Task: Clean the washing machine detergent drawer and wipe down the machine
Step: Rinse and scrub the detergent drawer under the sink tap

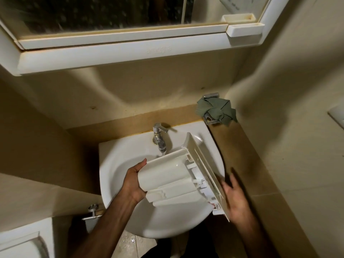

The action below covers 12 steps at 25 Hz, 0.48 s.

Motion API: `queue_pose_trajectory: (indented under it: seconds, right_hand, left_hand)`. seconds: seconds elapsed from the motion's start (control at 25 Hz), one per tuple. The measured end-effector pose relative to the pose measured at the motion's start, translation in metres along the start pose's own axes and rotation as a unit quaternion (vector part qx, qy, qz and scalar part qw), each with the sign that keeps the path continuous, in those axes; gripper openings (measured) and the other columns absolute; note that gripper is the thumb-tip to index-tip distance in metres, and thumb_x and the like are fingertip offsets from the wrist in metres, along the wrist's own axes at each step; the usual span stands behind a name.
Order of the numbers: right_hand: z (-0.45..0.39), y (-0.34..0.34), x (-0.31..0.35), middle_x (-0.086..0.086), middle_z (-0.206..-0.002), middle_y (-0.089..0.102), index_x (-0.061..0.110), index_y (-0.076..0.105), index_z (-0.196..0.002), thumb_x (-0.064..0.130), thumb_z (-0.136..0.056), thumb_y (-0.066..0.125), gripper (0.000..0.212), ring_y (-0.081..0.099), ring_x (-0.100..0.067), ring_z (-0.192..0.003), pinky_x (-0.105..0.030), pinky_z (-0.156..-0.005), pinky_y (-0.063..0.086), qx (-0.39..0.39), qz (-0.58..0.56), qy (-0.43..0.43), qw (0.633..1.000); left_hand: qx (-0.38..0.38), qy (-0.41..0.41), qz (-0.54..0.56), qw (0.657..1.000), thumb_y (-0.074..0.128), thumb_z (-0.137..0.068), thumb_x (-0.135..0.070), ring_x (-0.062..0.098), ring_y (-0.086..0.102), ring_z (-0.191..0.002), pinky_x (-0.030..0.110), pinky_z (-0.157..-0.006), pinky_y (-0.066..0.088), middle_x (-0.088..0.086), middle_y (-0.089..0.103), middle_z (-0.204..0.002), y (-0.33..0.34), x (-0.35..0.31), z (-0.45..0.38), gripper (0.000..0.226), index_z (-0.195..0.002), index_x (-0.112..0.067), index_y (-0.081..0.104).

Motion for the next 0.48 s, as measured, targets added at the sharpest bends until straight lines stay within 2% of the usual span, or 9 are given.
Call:
queue_pose_trajectory:
  seconds: [0.08,0.12,0.2,0.24,0.28,0.36,0.48]
  right_hand:
    - [0.013,0.009,0.013,-0.020,-0.136,0.068,0.020,0.065,-0.137,0.073,-0.099,0.035,0.071,0.066,-0.044,-0.123,-0.059,-0.105,0.049,0.008,0.038,-0.038,0.999]
    - [0.013,0.014,0.017,-0.016,-0.127,0.073,0.019,0.067,-0.133,0.068,-0.101,0.038,0.065,0.071,-0.037,-0.117,-0.053,-0.101,0.052,-0.004,0.080,-0.063,0.995]
    - [0.011,0.025,0.025,-0.003,-0.098,0.082,0.017,0.075,-0.115,0.051,-0.104,0.052,0.044,0.079,-0.019,-0.088,-0.039,-0.079,0.061,-0.058,0.231,-0.146,0.960]
    - [0.009,0.031,0.032,-0.001,-0.089,0.082,0.015,0.078,-0.109,0.045,-0.101,0.060,0.036,0.079,-0.016,-0.080,-0.035,-0.073,0.062,-0.083,0.287,-0.185,0.936]
    - [0.012,0.038,0.040,-0.002,-0.090,0.082,0.013,0.080,-0.106,0.042,-0.097,0.068,0.033,0.079,-0.017,-0.082,-0.034,-0.075,0.062,-0.091,0.327,-0.210,0.917]
    - [0.006,0.051,0.054,-0.009,-0.098,0.082,0.012,0.083,-0.103,0.041,-0.090,0.077,0.032,0.079,-0.026,-0.094,-0.034,-0.084,0.062,-0.078,0.338,-0.221,0.911]
    - [0.009,0.088,0.074,-0.007,-0.100,0.082,0.012,0.082,-0.105,0.041,-0.089,0.080,0.034,0.079,-0.022,-0.095,-0.027,-0.080,0.062,-0.031,0.378,-0.218,0.899]
  left_hand:
    - [-0.017,0.003,-0.003,1.000,0.070,-0.087,-0.036,0.035,0.073,-0.075,0.040,-0.070,0.059,0.016,0.075,-0.092,0.000,0.004,-0.004,0.039,-0.114,-0.009,0.072]
    - [-0.023,0.005,-0.004,1.000,0.072,-0.083,-0.036,0.035,0.073,-0.076,0.040,-0.070,0.059,0.016,0.076,-0.094,0.001,0.008,-0.006,0.043,-0.117,-0.009,0.072]
    - [-0.026,0.004,0.000,1.000,0.072,-0.083,-0.033,0.033,0.074,-0.075,0.039,-0.068,0.061,0.016,0.076,-0.092,0.004,0.013,-0.002,0.039,-0.114,-0.009,0.072]
    - [-0.021,0.015,0.002,1.000,0.070,-0.088,-0.032,0.031,0.074,-0.072,0.037,-0.064,0.062,0.015,0.076,-0.088,0.005,0.014,0.002,0.032,-0.111,-0.010,0.072]
    - [-0.020,0.030,0.000,0.999,0.067,-0.093,-0.032,0.029,0.073,-0.071,0.035,-0.059,0.061,0.013,0.076,-0.085,0.004,0.014,0.003,0.026,-0.108,-0.011,0.071]
    - [-0.046,0.065,-0.039,0.996,0.064,-0.098,-0.034,0.024,0.072,-0.075,0.031,-0.056,0.058,0.008,0.075,-0.085,0.000,0.009,0.008,0.022,-0.109,-0.015,0.069]
    - [-0.113,0.104,-0.176,0.972,0.057,-0.103,-0.041,0.023,0.070,-0.090,0.033,-0.064,0.053,0.006,0.076,-0.104,-0.018,-0.005,0.013,0.033,-0.122,-0.015,0.067]
Point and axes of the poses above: each hand's wrist, its own z-axis away from the middle knuckle, its own y-axis out of the palm, x = y × z, the point moved 2 cm from there along -z, towards the middle knuckle
